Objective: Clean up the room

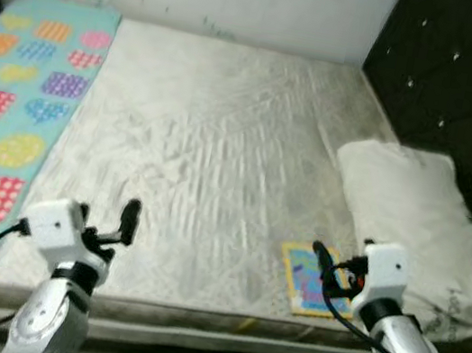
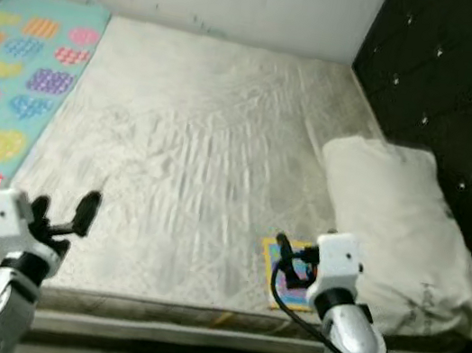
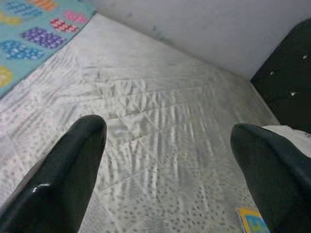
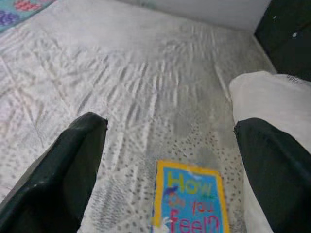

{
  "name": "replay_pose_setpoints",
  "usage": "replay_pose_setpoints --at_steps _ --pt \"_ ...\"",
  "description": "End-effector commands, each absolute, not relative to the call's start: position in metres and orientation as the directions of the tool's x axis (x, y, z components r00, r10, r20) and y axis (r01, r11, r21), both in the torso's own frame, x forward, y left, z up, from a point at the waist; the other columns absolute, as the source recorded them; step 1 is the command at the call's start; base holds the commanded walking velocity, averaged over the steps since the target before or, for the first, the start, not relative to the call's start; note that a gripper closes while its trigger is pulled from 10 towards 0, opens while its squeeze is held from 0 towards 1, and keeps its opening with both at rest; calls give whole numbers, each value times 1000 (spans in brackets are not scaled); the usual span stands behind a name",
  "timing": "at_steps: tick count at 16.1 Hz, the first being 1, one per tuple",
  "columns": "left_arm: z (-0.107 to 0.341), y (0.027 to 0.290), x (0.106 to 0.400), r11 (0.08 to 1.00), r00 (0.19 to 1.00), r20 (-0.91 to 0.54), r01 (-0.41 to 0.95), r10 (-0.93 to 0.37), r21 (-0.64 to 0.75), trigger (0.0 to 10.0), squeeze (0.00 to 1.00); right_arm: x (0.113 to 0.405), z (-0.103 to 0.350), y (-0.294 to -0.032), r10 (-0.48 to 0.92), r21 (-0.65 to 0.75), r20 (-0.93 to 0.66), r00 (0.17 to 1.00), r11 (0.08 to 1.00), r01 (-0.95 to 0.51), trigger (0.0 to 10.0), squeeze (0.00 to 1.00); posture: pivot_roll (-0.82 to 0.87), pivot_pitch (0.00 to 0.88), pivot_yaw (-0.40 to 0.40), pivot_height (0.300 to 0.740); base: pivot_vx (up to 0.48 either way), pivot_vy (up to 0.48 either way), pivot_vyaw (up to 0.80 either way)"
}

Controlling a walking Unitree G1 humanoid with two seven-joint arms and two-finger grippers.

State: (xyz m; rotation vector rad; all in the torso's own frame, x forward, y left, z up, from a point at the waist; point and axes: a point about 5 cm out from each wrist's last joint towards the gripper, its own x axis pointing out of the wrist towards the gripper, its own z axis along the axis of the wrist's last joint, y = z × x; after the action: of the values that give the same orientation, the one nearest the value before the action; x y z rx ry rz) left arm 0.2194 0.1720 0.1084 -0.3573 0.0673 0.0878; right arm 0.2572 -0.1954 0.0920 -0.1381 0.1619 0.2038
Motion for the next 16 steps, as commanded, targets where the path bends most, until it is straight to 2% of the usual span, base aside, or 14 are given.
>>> replay_pose_setpoints --at_steps 1,12,16 --pt "109 174 219 935 993 -83 -112 89 -337 10000 0 260 98 -194 198 -117 -152 968 969 -217 10000 0 -18 58 -76 740 0 480 0" --pt "109 173 223 938 995 -69 -95 77 -333 10000 0 261 94 -190 211 -108 -172 962 967 -232 10000 0 -27 61 -69 740 0 480 0" --pt "116 172 224 939 999 -19 -51 48 -341 10000 0 263 94 -189 216 -112 -173 961 965 -237 10000 0 -30 57 -70 740 0 0 0"
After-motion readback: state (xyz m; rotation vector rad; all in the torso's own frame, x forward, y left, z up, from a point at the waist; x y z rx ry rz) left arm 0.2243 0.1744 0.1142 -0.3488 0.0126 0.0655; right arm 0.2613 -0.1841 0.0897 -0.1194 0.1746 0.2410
